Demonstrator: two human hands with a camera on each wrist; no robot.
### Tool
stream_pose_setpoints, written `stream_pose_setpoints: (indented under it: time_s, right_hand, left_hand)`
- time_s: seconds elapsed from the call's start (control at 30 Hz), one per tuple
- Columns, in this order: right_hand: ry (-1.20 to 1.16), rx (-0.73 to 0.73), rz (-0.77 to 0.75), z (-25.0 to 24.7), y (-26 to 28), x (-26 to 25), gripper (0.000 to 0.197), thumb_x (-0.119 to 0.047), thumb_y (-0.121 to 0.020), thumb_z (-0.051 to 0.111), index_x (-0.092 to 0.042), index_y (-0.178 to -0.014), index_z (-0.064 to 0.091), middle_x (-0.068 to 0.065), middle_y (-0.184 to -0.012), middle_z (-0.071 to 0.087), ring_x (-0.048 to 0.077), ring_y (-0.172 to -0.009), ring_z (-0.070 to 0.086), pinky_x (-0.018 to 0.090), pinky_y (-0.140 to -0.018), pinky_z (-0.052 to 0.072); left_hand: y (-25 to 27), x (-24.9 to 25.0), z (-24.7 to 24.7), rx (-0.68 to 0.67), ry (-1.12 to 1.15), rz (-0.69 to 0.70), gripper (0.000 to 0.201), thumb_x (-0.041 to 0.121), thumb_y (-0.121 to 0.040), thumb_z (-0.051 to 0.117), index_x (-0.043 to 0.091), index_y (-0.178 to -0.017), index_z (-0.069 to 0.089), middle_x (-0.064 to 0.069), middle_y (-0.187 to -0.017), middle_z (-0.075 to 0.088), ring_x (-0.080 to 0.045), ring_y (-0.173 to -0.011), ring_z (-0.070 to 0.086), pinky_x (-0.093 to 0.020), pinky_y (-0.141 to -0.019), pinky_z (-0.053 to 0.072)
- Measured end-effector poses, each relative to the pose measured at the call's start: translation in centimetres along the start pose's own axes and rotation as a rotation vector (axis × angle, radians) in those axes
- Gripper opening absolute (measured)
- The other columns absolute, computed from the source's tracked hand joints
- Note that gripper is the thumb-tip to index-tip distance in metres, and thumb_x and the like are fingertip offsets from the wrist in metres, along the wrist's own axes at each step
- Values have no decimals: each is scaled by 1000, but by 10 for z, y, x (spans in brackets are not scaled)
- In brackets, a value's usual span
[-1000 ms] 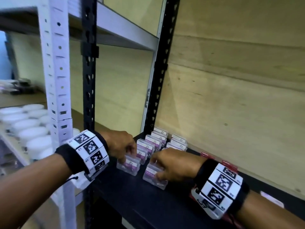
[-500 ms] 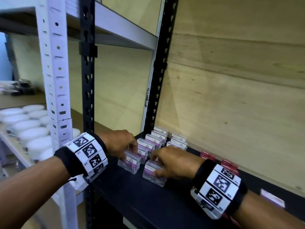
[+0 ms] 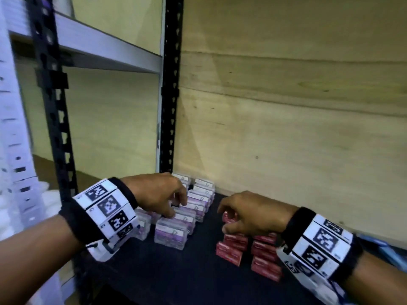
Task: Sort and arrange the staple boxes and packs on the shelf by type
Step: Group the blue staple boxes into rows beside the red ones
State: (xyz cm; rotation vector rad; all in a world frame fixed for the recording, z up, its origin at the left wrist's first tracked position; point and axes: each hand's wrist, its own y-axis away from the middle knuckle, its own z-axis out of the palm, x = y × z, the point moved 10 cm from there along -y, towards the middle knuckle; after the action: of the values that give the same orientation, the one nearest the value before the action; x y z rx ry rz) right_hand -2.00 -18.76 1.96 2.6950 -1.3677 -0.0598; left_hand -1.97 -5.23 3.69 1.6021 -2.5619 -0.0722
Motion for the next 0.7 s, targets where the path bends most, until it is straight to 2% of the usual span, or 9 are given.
stream_pose_setpoints:
  time_s: [0.07,0.17,0.27,0.33,0.4,0.53,0.6,0.7]
  right_hand:
    - [0,-25,75,1,22,31,44,-44,-88,68,-25,-127,57,-1,-116,65,20,-102,61,34,-87,52]
    - [8,-48,186,-1,55,77,43,-41,-89,68,-24,-127,58,-2,-115,65,18,-100,60,30,-85,50]
    - [0,-74,308,-1,92,123,47,-46,-88,68,-25,-128,58,-4,-115,63,17,-100,59,29,-87,48]
    - [-13,-93,382,2,116,150,45,-45,-89,67,-26,-128,58,-4,-120,63,16,-103,59,28,-88,46]
    - [-36,-103,444,6,138,174,41,-44,-90,66,-28,-126,59,-6,-120,64,13,-97,57,27,-86,45]
    - [-78,-132,533,18,169,212,38,-45,-89,67,-30,-124,60,-10,-115,62,12,-94,55,26,-84,43]
    - [-94,-146,558,25,178,229,37,-44,-89,67,-29,-122,61,-11,-109,59,12,-94,55,25,-83,42]
    - [-118,-165,588,35,187,252,35,-41,-89,68,-27,-120,62,-10,-108,61,13,-97,57,25,-83,43]
  left_hand:
    - [-15,27,-1,-8,-15,52,34,33,-85,71,31,-118,62,15,-110,60,0,-92,56,-16,-78,49]
    - [-36,65,0,-18,-43,124,32,38,-85,70,33,-116,64,14,-110,62,-4,-98,57,-22,-83,49]
    - [-57,107,2,-38,-40,200,30,39,-86,69,31,-115,64,13,-107,64,-6,-96,59,-15,-74,46]
    - [-70,131,6,-60,-44,241,30,41,-87,68,31,-115,64,14,-105,63,-6,-93,59,-19,-76,47]
    - [-82,154,9,-86,-58,272,30,42,-87,67,30,-115,65,14,-103,62,-6,-93,58,-21,-77,46]
    - [-106,196,10,-118,-89,329,29,41,-88,66,30,-115,66,15,-102,64,-7,-95,60,-27,-85,50]
    - [-120,215,13,-131,-116,353,30,42,-87,66,29,-114,66,15,-99,63,-8,-94,60,-27,-85,50]
    - [-140,241,21,-159,-155,381,30,43,-87,66,28,-114,66,12,-105,66,-9,-95,60,-27,-85,50]
